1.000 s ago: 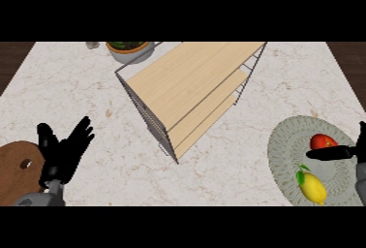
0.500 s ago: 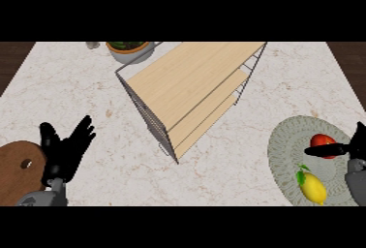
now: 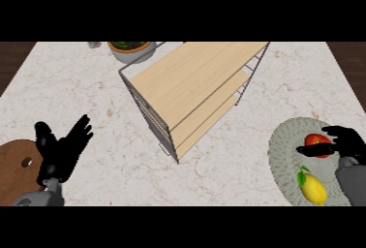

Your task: Pick the tomato from the placemat and place it in the tiered shelf

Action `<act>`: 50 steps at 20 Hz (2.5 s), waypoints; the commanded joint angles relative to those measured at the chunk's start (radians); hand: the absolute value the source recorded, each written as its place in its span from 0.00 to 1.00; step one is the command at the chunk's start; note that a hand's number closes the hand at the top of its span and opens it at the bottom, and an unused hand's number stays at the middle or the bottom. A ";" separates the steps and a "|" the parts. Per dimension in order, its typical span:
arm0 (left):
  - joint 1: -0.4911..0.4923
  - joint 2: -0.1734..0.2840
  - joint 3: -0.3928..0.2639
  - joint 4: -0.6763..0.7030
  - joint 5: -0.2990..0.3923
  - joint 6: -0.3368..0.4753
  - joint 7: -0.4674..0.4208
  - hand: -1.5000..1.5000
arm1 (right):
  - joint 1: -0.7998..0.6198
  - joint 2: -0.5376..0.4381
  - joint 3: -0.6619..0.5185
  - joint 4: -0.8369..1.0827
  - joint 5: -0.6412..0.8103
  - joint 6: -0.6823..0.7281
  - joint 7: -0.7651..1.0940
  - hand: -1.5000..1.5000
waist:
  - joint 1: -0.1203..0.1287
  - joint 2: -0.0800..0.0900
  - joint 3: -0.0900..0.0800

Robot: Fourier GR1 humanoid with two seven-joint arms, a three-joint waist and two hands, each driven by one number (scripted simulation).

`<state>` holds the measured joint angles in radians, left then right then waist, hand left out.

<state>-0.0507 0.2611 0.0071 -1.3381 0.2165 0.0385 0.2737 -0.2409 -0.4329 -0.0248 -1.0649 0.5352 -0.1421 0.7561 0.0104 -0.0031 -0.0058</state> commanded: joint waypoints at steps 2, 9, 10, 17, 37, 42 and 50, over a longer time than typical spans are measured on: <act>-0.054 -0.010 0.012 0.049 -0.023 -0.003 0.008 0.50 | -0.086 0.030 -0.012 0.130 -0.004 0.022 -0.128 1.00 | -0.004 0.005 0.006; -0.007 -0.028 -0.003 0.006 -0.026 0.002 0.001 0.50 | -0.051 0.126 0.206 -0.078 0.040 0.129 -0.300 1.00 | 0.016 -0.004 0.006; -0.006 -0.028 -0.010 0.011 -0.023 -0.015 -0.008 0.50 | -0.054 0.147 0.288 -0.104 0.049 0.196 -0.374 1.00 | 0.042 -0.006 0.005; -0.026 -0.042 -0.027 0.029 -0.037 -0.005 0.007 0.50 | -0.087 0.274 0.733 -0.326 0.119 0.423 -0.695 1.00 | 0.042 -0.014 0.004; 0.000 -0.039 0.004 -0.014 -0.047 0.026 0.023 0.50 | -0.197 0.151 0.241 -1.404 -0.430 0.690 -0.030 1.00 | -0.011 0.000 0.003; 0.012 -0.047 0.010 0.017 -0.051 0.010 -0.015 0.50 | -0.461 0.141 0.060 -1.212 -0.634 0.666 0.117 1.00 | -0.007 0.002 0.004; -0.008 -0.044 0.025 0.049 -0.046 -0.019 -0.017 0.50 | -0.789 0.083 -0.036 -0.901 -0.667 0.637 0.150 1.00 | -0.006 0.002 0.005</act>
<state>-0.0515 0.2262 0.0305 -1.3246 0.1776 0.0277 0.2715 -0.9151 -0.3136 0.0006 -2.0878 -0.0979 0.4723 0.8862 0.0061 -0.0026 -0.0015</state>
